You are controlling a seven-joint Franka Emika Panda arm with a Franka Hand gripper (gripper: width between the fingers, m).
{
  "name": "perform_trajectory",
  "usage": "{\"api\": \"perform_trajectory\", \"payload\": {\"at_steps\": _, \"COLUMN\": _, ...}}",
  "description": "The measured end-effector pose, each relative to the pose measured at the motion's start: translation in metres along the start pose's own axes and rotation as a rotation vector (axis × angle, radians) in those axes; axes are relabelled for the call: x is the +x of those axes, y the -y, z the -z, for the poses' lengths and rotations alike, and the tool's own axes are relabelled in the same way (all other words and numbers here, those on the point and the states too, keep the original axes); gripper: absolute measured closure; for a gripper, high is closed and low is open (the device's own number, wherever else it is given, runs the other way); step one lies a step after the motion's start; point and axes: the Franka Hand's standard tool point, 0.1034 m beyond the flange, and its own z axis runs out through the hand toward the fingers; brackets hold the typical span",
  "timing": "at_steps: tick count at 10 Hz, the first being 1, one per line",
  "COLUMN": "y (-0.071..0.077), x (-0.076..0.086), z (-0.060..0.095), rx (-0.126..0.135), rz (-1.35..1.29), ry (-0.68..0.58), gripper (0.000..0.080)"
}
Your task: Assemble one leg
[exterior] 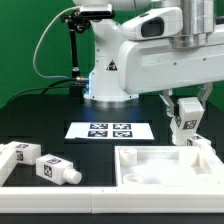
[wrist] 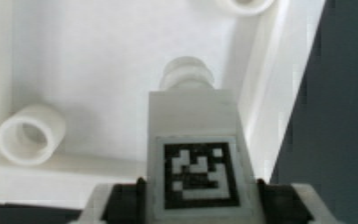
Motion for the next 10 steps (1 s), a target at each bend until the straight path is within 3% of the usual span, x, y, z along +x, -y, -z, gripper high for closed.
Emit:
{"api": "perform_trajectory", "payload": {"at_steps": 4, "y": -0.013, "x": 0.005, "z": -0.003, "rx": -0.066, "rz": 0.004, "ry": -0.267, "gripper": 0.0514}}
{"api": "perform_trajectory", "payload": {"at_steps": 5, "y": -0.013, "x": 0.007, "z": -0.005, "rx": -0.076, "rz": 0.004, "ry": -0.312, "gripper": 0.0514}}
{"api": "perform_trajectory", "payload": {"at_steps": 6, "y": -0.005, "x": 0.018, "z": -0.009, "rx": -0.092, "rz": 0.015, "ry": -0.436, "gripper": 0.0514}}
{"api": "perform_trajectory", "payload": {"at_steps": 7, "y": 0.005, "x": 0.023, "z": -0.017, "rx": -0.077, "rz": 0.000, "ry": -0.449, "gripper": 0.0514}}
{"api": "perform_trajectory", "payload": {"at_steps": 9, "y": 0.028, "x": 0.042, "z": -0.017, "rx": -0.048, "rz": -0.019, "ry": -0.456, "gripper": 0.0514}}
{"api": "perform_trajectory", "payload": {"at_steps": 10, "y": 0.031, "x": 0.043, "z": -0.022, "rx": -0.048, "rz": -0.017, "ry": -0.463, "gripper": 0.0514}}
